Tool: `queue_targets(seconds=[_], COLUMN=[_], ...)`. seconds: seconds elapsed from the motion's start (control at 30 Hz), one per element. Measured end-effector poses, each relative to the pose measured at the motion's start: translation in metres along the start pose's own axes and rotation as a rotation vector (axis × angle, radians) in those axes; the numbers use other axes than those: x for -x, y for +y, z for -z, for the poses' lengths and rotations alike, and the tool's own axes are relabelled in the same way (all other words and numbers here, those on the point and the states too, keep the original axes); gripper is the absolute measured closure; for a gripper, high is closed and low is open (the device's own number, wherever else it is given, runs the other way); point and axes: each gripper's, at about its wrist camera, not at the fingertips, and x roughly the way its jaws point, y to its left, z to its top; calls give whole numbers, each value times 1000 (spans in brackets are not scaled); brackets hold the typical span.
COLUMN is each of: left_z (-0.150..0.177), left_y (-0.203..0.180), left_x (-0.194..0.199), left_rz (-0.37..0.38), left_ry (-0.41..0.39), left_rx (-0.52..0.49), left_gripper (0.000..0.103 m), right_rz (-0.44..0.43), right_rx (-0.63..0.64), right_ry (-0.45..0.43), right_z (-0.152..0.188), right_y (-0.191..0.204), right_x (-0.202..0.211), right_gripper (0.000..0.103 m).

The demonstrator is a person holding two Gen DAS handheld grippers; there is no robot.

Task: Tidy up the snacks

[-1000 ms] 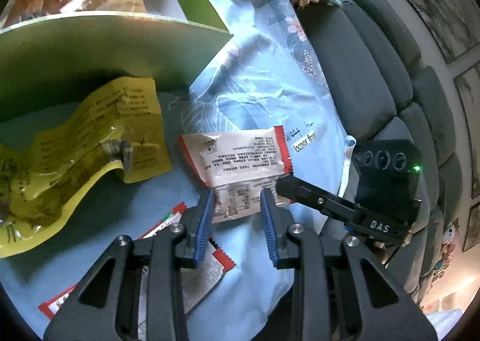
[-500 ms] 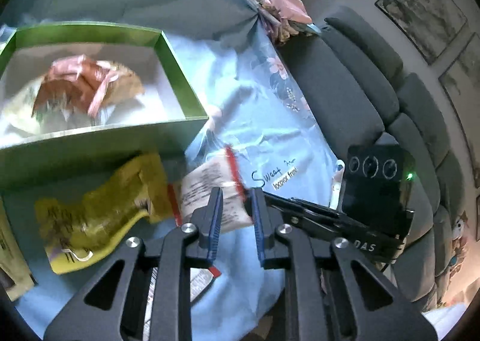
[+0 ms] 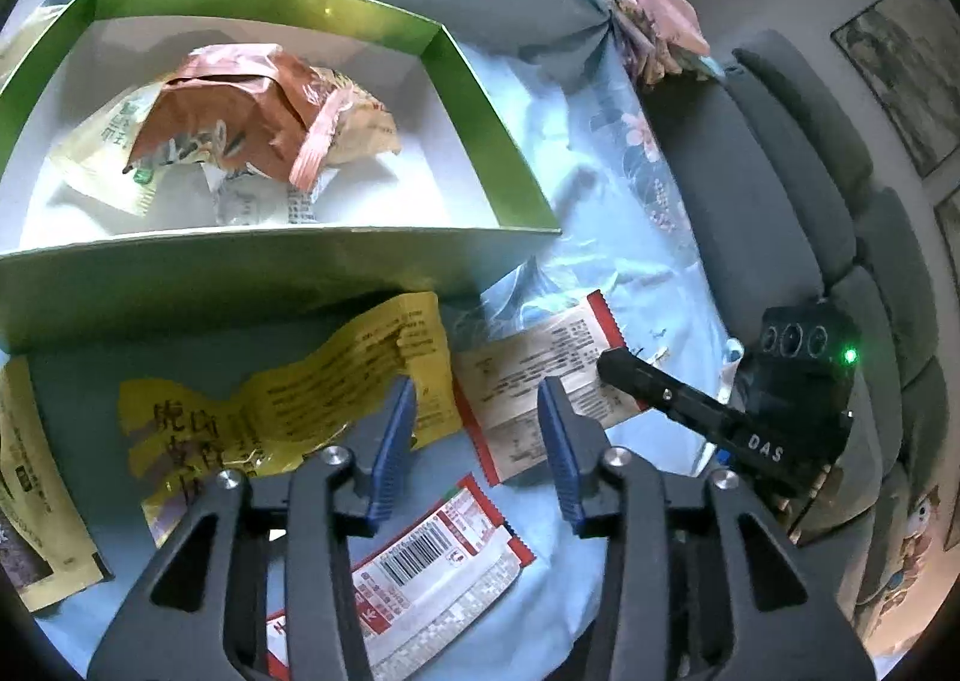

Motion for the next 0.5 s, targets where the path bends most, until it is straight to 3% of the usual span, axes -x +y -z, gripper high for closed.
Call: queue_targets(seconds=[0.07, 0.17, 0.3, 0.5], left_z=[0, 4, 10, 9], left_y=[-4, -11, -20, -8], left_x=[-7, -16, -37, -49], left_rz=[9, 36, 41, 61], left_ry=[23, 68, 150, 204], left_rx=[-3, -18, -17, 113], left_gripper=[59, 49, 47, 43], right_rz=[49, 74, 102, 94], right_rx=[-15, -26, -41, -65], right_ry=[6, 23, 9, 42], right_z=[1, 2, 0, -3], right_y=[-7, -13, -21, -28], right_x=[-1, -2, 3, -3], right_gripper=[83, 52, 50, 50])
